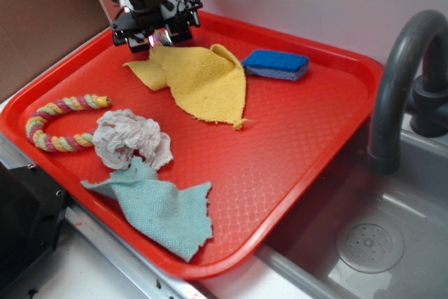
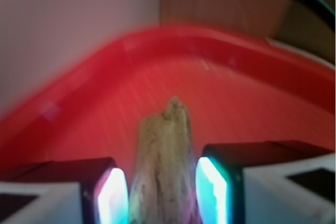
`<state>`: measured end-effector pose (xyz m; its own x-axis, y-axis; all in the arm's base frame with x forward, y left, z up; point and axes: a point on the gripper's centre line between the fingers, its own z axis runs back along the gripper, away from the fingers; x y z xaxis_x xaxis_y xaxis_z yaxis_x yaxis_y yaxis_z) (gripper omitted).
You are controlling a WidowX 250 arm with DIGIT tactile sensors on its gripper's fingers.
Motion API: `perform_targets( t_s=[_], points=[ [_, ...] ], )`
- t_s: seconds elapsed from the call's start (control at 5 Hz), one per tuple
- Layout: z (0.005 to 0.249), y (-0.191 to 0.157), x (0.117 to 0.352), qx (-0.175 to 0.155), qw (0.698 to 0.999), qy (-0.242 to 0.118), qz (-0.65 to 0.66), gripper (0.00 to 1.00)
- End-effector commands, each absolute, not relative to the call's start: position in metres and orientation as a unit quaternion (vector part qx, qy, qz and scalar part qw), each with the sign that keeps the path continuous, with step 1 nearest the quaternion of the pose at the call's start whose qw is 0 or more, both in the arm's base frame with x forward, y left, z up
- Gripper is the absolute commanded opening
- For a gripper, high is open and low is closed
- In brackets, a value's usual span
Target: Grab the wood chip.
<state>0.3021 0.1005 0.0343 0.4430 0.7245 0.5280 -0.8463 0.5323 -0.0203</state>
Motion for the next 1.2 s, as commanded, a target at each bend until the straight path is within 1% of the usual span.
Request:
perform_targets(
  t_s=[0.0,0.2,0.4,0.6,0.8,1.0],
  points=[
    [0.130,0.105,0.285,0.029,0.827,-0.250,0.503,0.00],
    [0.176,0.079,0.266,-0.073,0.860,-0.163,0.478,0.00],
    [0.215,0.067,0.254,-0.131,0.884,-0.097,0.438,0.00],
    [0.241,0.053,0.243,-0.138,0.902,-0.088,0.400,0.00],
    [0.253,0.033,0.241,-0.148,0.936,-0.067,0.313,0.00],
    [0.251,0.028,0.243,-0.096,0.954,-0.062,0.276,0.00]
  ],
)
